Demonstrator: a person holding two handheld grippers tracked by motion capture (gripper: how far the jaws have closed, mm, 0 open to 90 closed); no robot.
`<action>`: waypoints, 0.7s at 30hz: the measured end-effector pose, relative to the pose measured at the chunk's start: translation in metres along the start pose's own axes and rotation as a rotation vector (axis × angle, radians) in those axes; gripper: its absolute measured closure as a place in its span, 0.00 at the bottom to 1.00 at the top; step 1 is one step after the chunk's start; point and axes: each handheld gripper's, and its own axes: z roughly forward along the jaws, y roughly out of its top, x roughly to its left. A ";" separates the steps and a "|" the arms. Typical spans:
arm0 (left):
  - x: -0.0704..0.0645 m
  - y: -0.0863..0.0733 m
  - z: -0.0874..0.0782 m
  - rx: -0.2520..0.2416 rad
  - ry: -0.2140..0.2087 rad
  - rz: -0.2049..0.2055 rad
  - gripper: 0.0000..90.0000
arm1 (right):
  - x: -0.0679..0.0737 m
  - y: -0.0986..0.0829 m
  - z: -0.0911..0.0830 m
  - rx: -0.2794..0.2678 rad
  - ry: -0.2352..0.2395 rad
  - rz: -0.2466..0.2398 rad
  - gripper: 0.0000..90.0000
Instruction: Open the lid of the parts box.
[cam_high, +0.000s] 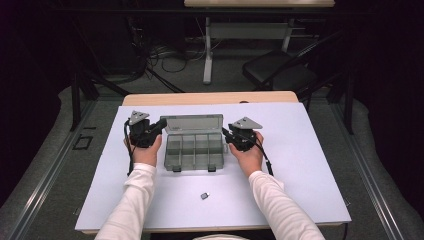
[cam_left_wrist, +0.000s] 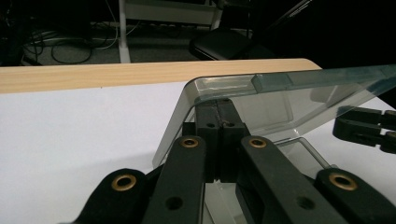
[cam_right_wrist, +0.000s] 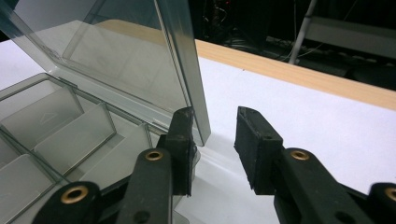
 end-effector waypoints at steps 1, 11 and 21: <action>0.000 0.000 0.000 0.001 0.000 0.002 1.00 | -0.001 -0.001 0.002 -0.001 0.004 0.001 0.75; -0.001 0.000 0.000 0.000 -0.001 0.006 1.00 | 0.004 -0.004 0.011 0.008 -0.015 -0.040 0.80; -0.001 -0.002 0.001 0.010 -0.002 0.010 1.00 | 0.009 -0.004 0.019 0.010 -0.017 -0.079 0.89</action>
